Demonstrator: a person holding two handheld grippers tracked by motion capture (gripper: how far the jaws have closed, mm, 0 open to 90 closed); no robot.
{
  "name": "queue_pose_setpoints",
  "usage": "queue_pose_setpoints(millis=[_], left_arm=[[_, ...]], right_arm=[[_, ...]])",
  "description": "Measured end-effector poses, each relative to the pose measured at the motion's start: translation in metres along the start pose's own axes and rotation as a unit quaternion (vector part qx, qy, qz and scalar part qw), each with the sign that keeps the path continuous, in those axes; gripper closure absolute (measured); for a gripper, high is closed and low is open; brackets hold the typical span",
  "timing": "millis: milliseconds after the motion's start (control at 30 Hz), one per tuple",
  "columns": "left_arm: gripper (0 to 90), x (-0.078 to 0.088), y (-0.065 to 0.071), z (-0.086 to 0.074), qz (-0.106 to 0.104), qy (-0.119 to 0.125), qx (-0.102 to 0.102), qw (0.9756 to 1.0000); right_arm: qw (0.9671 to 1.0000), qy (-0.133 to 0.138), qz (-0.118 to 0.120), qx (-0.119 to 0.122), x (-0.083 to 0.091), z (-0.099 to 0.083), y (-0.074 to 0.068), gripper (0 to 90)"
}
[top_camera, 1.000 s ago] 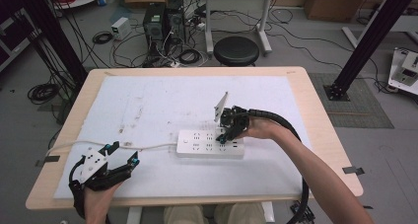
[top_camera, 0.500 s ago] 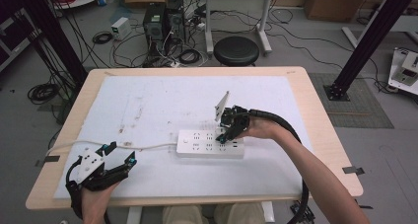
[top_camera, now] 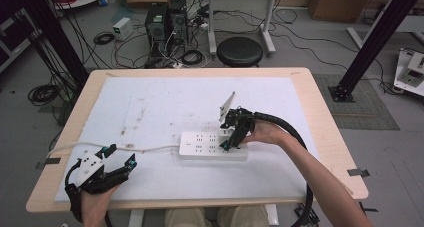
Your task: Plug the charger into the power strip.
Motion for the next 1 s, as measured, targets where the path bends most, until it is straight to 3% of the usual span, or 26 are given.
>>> queue_pose_setpoints(millis=[33,67,167,267,300,333,367,400,433,467,567,600,667,700,733,767,833,933,967,1000], left_arm=[[26.9,-0.001,0.0,0.0,-0.001,0.0,-0.002,1.0],[26.9,-0.001,0.0,0.0,-0.001,0.0,-0.002,1.0],[26.9,-0.003,0.001,-0.001,-0.003,0.0,-0.003,1.0],[26.9,-0.004,0.001,-0.001,-0.003,0.002,-0.004,1.0],[26.9,-0.005,0.001,-0.001,-0.003,0.001,-0.003,1.0],[26.9,-0.005,0.0,-0.001,-0.002,0.002,-0.004,1.0],[26.9,-0.005,-0.001,-0.001,-0.001,0.004,-0.002,1.0],[26.9,-0.005,-0.003,-0.001,0.0,0.003,-0.002,1.0],[26.9,-0.005,-0.003,-0.001,0.0,0.003,-0.002,1.0],[26.9,-0.005,-0.005,-0.001,0.001,0.004,0.0,1.0],[26.8,-0.006,-0.004,0.0,0.001,0.007,0.004,1.0],[26.8,-0.006,-0.005,-0.001,0.0,0.004,0.002,1.0],[26.9,-0.007,-0.005,0.0,-0.001,0.006,0.003,1.0],[26.8,-0.007,-0.005,0.0,-0.001,0.006,0.003,1.0],[26.8,-0.007,-0.004,0.0,-0.002,0.006,0.002,1.0],[26.9,-0.007,-0.004,0.001,-0.003,0.007,0.004,1.0],[26.9,-0.007,-0.004,0.002,-0.004,0.008,0.004,1.0],[26.9,-0.008,-0.004,0.002,-0.005,0.008,0.004,0.9999],[26.9,-0.008,-0.004,0.002,-0.005,0.008,0.004,0.9999],[26.9,-0.008,-0.005,0.002,-0.005,0.01,0.005,0.9999]], right_arm=[[1.0,0.0,0.0,0.0,0.0,0.0,0.0,20.9],[0.9998,0.02,-0.005,-0.003,0.007,0.001,-0.002,15.3],[0.9991,0.037,-0.022,-0.003,0.013,-0.001,-0.001,15.3],[0.9973,0.056,-0.041,-0.025,0.02,-0.006,0.0,15.3],[0.9959,0.067,-0.048,-0.038,0.023,-0.008,0.0,15.3],[0.9913,0.109,-0.055,-0.049,0.032,-0.009,-0.001,15.3],[0.9913,0.109,-0.055,-0.049,0.032,-0.009,-0.001,15.3],[0.9883,0.127,-0.063,-0.056,0.037,-0.01,-0.001,15.4],[0.9883,0.127,-0.063,-0.056,0.037,-0.01,-0.001,15.4],[0.9781,0.175,-0.087,-0.073,0.051,-0.014,-0.002,15.4],[0.9754,0.183,-0.093,-0.081,0.056,-0.017,-0.005,15.4],[0.9723,0.193,-0.105,-0.079,0.06,-0.02,-0.005,15.4],[0.9624,0.215,-0.138,-0.092,0.067,-0.029,-0.01,15.4],[0.9624,0.215,-0.138,-0.092,0.067,-0.029,-0.01,15.4],[0.9587,0.223,-0.15,-0.094,0.069,-0.032,-0.012,15.4],[0.9507,0.244,-0.163,-0.102,0.072,-0.039,-0.017,15.4],[0.9446,0.255,-0.169,-0.119,0.073,-0.046,-0.021,15.4],[0.9321,0.281,-0.178,-0.145,0.076,-0.054,-0.025,15.4],[0.9321,0.281,-0.178,-0.145,0.076,-0.054,-0.025,15.4],[0.9269,0.292,-0.18,-0.153,0.077,-0.056,-0.027,15.5]])
Point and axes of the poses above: each handheld gripper's, and its own axes: x roughly backward along the jaws, z roughly out of its top, y roughly to its right, the point moved 9 cm from there along -x, roughly forward along the jaws, and after that the axes turned 2 degrees about -z, right-handed, at the moved point
